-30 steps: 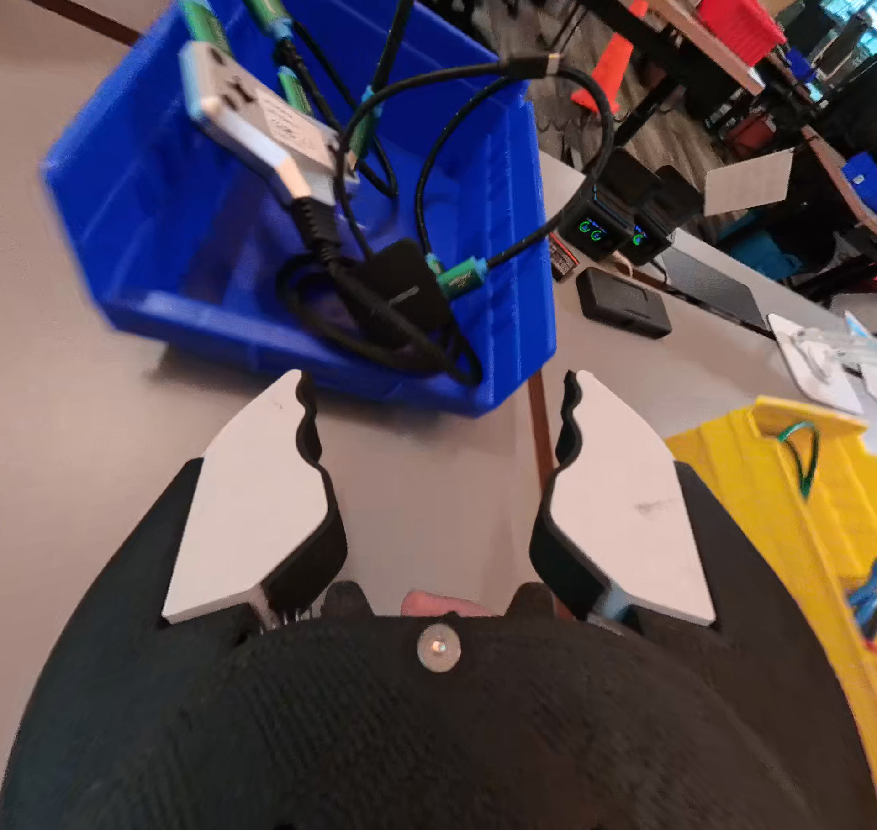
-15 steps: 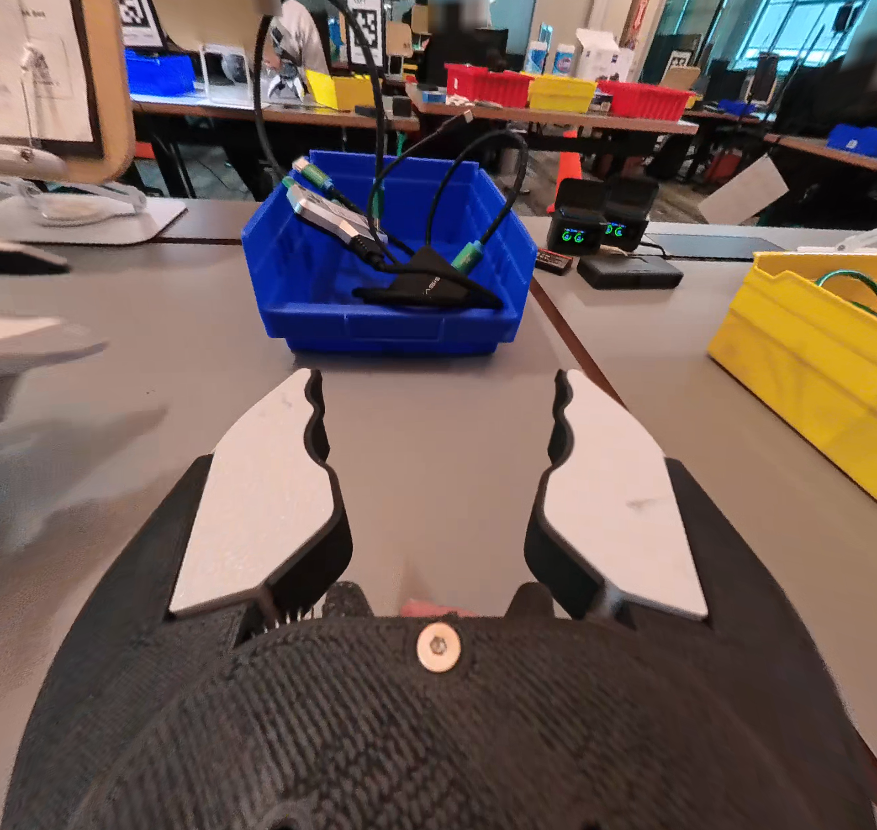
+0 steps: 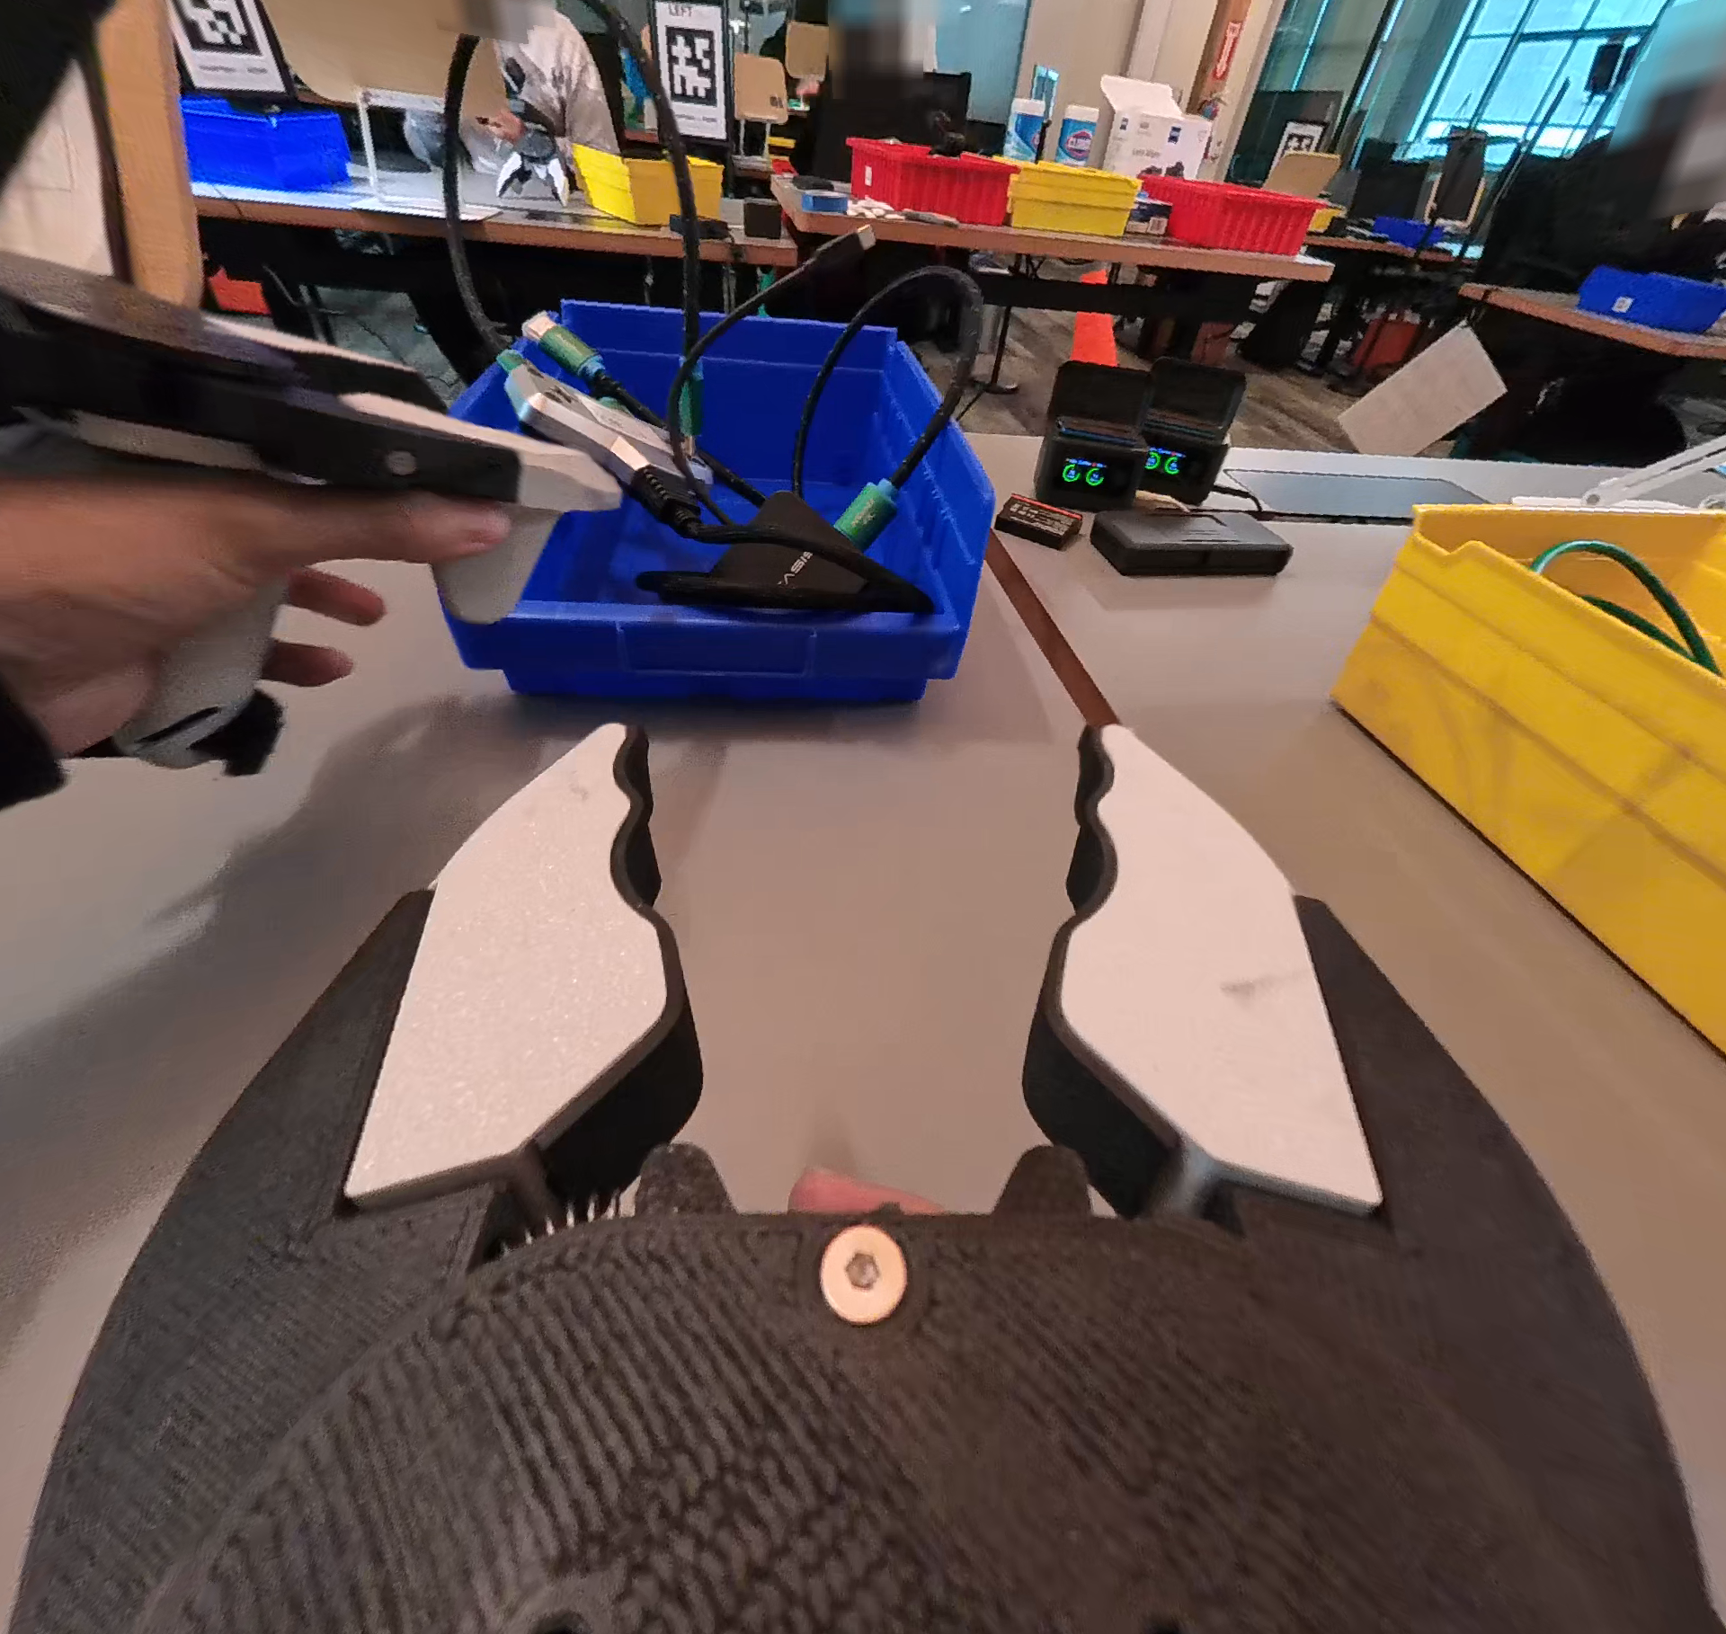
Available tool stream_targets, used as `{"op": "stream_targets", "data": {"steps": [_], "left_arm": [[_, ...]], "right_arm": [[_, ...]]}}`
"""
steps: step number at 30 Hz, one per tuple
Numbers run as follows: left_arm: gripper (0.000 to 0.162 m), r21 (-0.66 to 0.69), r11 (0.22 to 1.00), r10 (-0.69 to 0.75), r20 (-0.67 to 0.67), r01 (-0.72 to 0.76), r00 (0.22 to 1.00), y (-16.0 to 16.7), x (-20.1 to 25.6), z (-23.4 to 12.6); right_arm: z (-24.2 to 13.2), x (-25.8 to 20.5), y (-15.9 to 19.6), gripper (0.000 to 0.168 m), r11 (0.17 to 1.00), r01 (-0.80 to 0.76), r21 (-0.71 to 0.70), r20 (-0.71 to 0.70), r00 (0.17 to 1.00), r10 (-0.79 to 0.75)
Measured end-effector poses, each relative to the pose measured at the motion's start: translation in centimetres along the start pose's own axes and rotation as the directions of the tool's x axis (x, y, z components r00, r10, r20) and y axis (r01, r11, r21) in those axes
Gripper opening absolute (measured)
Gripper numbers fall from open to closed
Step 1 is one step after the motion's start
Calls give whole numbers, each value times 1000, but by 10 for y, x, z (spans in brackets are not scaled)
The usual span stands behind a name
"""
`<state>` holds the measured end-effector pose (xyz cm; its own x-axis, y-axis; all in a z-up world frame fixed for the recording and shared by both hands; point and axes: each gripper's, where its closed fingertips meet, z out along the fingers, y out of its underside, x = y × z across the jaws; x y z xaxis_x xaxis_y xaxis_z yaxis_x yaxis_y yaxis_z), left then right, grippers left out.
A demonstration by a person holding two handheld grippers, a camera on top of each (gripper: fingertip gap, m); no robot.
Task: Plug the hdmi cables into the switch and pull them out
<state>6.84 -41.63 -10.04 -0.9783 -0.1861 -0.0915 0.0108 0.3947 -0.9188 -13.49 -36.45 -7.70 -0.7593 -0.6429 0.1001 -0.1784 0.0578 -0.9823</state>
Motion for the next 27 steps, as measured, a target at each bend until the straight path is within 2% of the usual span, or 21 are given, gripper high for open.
{"op": "stream_targets", "data": {"steps": [2, 5, 7, 8, 11, 13, 17, 21, 24, 27], "left_arm": [[81, -12, 1000, 27, 89, -26, 996, 0, -10, 9], [54, -65, 997, 59, 210, -46, 976, 9, -37, 22], [47, -61, 998, 30, 203, -18, 979, 13, -49, 29], [33, -56, 998, 23, 214, -11, 977, 13, -57, 29], [8, -43, 998, -34, 243, 46, 969, 18, -88, 23], [7, -25, 999, -15, 224, 21, 974, 24, -104, 12], [7, -10, 1000, -2, 177, 4, 984, 43, -132, -28], [7, -13, 1000, 13, 142, -11, 990, 72, -169, -88], [7, -12, 1000, 13, 133, -11, 991, 99, -198, -146], [8, -2, 1000, 6, 121, -5, 993, 126, -220, -205]], "right_arm": [[0, -3, -2, 87, 1000, 7, 4, 14, 1000, -7], [-2, 1, -7, 85, 1000, 7, 28, 4, 1000, -7], [-4, 6, -8, 84, 1000, -6, 31, -6, 1000, 6], [-5, 7, -9, 83, 999, -12, 36, -6, 1000, 12], [-7, 10, -12, 82, 998, -26, 50, -9, 1000, 26], [-8, 9, -14, 81, 998, -18, 56, -4, 1000, 19], [-10, 15, -14, 80, 999, -14, 52, -9, 1000, 15], [-14, 7, -26, 75, 994, -54, 98, 27, 998, 52], [-13, -18, -37, 78, 994, -9, 113, 75, 997, 0], [-12, -64, -48, 81, 991, 40, 124, 168, 984, -61]]}}
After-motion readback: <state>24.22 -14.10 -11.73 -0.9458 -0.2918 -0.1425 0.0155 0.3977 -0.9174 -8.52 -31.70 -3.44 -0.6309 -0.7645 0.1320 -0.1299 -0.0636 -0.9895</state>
